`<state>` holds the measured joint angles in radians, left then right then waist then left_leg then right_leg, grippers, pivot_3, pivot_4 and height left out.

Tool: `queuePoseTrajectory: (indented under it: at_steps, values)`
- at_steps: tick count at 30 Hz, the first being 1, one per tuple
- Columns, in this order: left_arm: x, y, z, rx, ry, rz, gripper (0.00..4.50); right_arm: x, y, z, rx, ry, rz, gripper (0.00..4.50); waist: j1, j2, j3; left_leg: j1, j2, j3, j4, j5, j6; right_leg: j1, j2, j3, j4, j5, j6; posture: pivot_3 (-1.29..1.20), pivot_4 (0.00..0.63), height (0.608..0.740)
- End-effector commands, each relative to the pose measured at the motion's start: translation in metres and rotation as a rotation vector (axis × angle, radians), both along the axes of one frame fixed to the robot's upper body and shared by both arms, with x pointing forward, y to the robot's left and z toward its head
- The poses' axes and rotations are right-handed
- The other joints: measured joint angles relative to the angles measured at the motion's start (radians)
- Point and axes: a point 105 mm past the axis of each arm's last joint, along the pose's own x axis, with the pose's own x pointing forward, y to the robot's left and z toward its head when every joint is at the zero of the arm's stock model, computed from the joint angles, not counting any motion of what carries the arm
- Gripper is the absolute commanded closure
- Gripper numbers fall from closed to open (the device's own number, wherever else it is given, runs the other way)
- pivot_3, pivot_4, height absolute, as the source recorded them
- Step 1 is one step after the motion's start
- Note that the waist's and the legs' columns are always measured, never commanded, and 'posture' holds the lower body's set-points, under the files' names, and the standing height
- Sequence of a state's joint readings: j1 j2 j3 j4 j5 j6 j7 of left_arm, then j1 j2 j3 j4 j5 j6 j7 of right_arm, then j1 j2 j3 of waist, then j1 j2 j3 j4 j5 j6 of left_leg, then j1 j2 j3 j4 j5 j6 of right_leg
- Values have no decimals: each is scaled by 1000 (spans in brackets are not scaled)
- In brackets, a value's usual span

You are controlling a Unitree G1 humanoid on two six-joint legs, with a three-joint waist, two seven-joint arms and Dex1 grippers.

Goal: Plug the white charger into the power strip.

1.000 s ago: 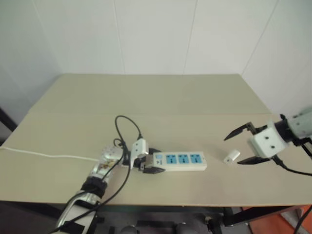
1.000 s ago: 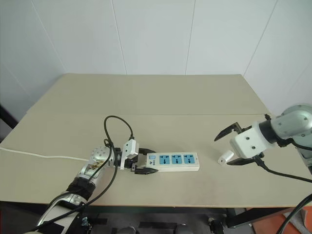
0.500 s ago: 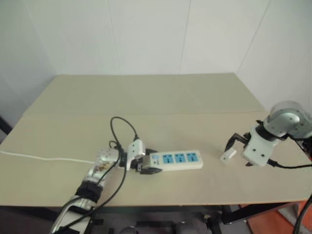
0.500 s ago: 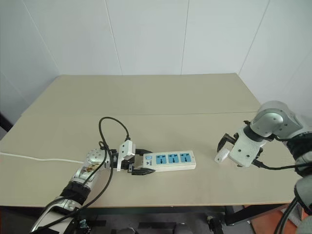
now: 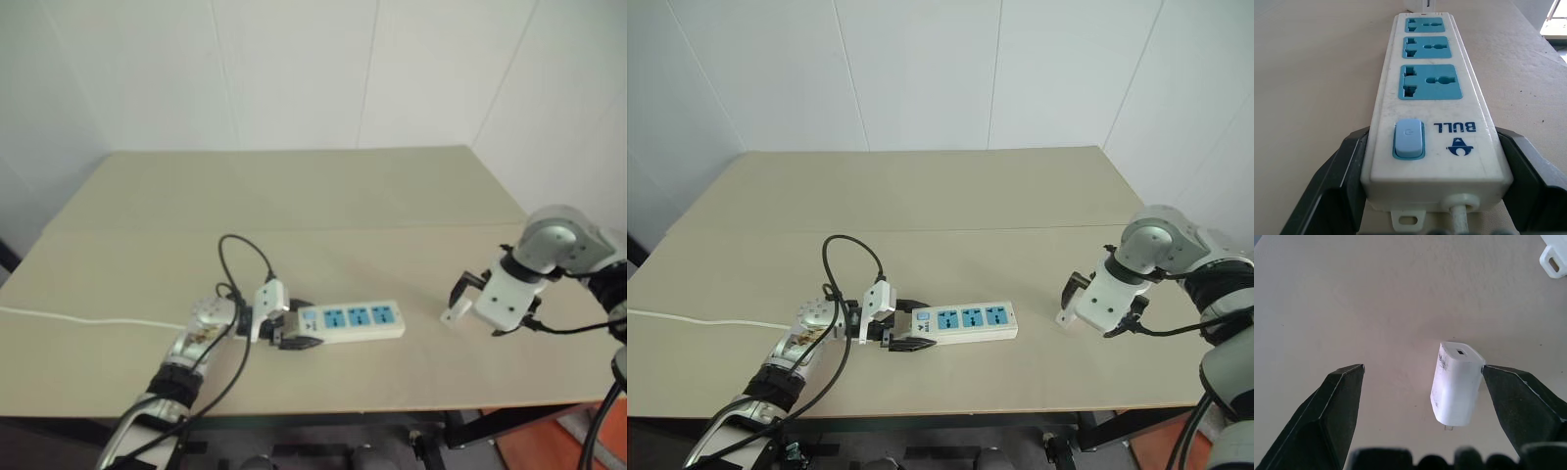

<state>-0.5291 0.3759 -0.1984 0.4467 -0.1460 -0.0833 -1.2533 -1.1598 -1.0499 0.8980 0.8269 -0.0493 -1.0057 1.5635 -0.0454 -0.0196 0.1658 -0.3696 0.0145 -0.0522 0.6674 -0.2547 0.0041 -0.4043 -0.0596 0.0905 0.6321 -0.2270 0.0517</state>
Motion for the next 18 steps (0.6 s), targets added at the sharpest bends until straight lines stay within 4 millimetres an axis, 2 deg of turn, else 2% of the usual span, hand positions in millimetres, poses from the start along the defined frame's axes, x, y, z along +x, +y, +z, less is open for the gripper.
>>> queuePoseTrajectory:
  at_steps: [1,9,18]
  values:
    - [0,6,-6,37,13,20,1213,1,1,14,-8,-10,-7,0,-1,0,0,0,0,0,0,0,0,0,0,0,0,0,0,0,150,740]
    - [1,7,-6,36,12,28,1213,5,16,10,50,13,-36,0,-2,0,0,0,0,0,0,0,0,0,0,0,0,0,0,0,150,740]
    - [3,8,-5,40,3,43,1213,11,20,0,30,33,-72,0,-1,0,0,0,0,0,0,0,0,0,0,0,0,0,0,0,150,740]
